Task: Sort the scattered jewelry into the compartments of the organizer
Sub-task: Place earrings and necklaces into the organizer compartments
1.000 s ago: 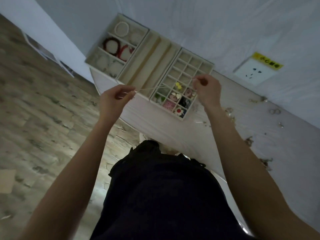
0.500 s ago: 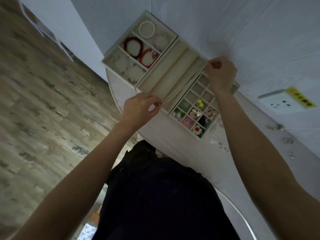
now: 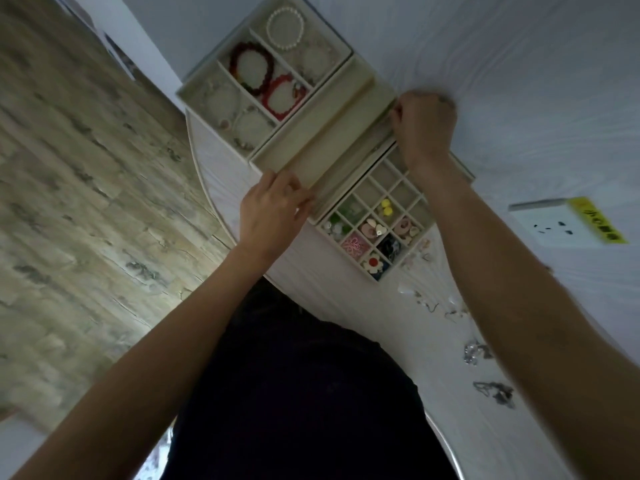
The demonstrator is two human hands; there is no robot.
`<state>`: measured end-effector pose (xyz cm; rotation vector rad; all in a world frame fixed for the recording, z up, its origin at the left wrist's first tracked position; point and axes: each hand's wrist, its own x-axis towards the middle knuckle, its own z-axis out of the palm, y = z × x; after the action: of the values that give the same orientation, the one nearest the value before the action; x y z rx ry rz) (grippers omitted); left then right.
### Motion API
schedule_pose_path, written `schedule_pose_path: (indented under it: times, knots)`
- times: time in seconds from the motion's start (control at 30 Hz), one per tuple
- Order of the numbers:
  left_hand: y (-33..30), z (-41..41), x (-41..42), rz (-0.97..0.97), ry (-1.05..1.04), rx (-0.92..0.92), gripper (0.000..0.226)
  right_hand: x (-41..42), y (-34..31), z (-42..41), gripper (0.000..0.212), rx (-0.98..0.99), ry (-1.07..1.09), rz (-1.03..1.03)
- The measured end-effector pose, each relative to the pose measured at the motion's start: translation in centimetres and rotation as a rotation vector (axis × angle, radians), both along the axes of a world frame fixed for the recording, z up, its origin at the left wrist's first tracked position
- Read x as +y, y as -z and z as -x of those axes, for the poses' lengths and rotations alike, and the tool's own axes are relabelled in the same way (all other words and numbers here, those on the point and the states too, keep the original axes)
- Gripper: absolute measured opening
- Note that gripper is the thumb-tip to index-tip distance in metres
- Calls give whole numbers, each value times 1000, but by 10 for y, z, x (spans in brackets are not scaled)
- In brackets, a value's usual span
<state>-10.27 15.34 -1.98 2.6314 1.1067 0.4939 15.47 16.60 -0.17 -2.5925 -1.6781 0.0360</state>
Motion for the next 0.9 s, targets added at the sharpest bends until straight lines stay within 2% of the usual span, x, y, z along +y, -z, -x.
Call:
schedule_pose_path:
  times: [0.1,0.27,0.5,0.9]
  knots:
    - [1,1,-2,0,0,26,9,4,4,0,27,-12,-11,17]
    - [-2,10,-3,-72,57,64,13,-13,4,-2,25,24,-14,-69]
    - [2,15,-3,-108,155,257,22,-25,-2,11,34,82,-36,91]
    - [0,14,-4,-115,142,286,23,-22,0,15,37,9,35,116]
